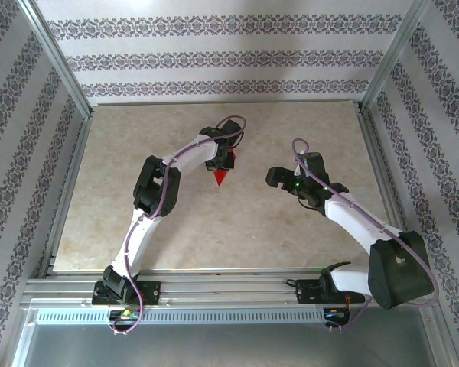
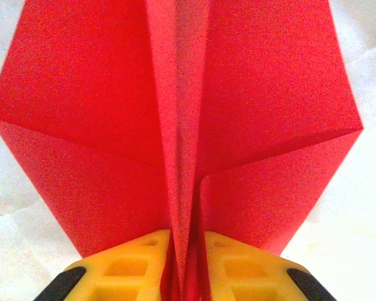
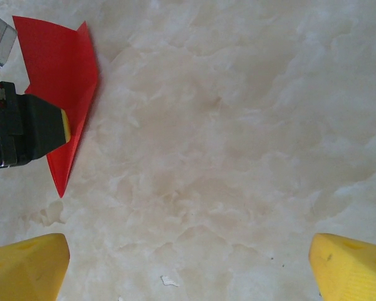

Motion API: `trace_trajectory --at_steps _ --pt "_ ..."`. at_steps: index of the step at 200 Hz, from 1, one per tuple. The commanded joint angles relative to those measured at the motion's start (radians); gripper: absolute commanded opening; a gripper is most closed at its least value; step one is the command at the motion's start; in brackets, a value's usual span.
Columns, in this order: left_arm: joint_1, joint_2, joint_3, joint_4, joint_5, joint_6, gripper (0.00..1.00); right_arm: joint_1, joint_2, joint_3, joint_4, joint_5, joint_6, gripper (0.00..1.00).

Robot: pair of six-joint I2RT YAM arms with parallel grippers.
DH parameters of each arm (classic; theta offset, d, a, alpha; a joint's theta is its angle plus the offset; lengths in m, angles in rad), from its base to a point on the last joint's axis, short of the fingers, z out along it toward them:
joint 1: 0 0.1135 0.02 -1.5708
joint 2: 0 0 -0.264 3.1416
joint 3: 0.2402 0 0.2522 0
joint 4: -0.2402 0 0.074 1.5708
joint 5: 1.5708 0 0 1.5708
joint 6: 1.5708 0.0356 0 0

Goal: Fold a paper plane with a square sheet of paper (pick it up from the middle)
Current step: Move the paper plane to the center of the table.

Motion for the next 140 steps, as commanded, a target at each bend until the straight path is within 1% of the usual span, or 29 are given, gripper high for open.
trace_trajectory --at_steps 1,35,52,88,107,140 --pt "0.010 0.033 0.013 -0.054 -0.009 -0.008 0.20 -0.008 0.004 -0.005 -0.001 -0.013 0.005 0.98" --pt "0.010 0.049 -0.003 -0.047 0.002 -0.036 0.21 -0.008 0.007 -0.008 0.001 -0.018 0.007 0.98" --pt "0.010 0.047 -0.020 -0.041 0.001 -0.058 0.26 -0.008 0.007 -0.006 0.001 -0.019 0.008 0.98" --pt "0.011 0.031 -0.040 -0.032 -0.001 -0.090 0.29 -0.008 0.009 -0.002 0.004 -0.027 0.010 0.98" --pt "0.011 0.021 -0.043 -0.021 0.005 -0.099 0.33 -0.008 0.009 -0.002 0.007 -0.033 0.011 0.98" --pt "0.013 0.013 -0.047 -0.006 0.015 -0.104 0.32 -0.008 0.004 -0.006 0.011 -0.036 0.018 0.98"
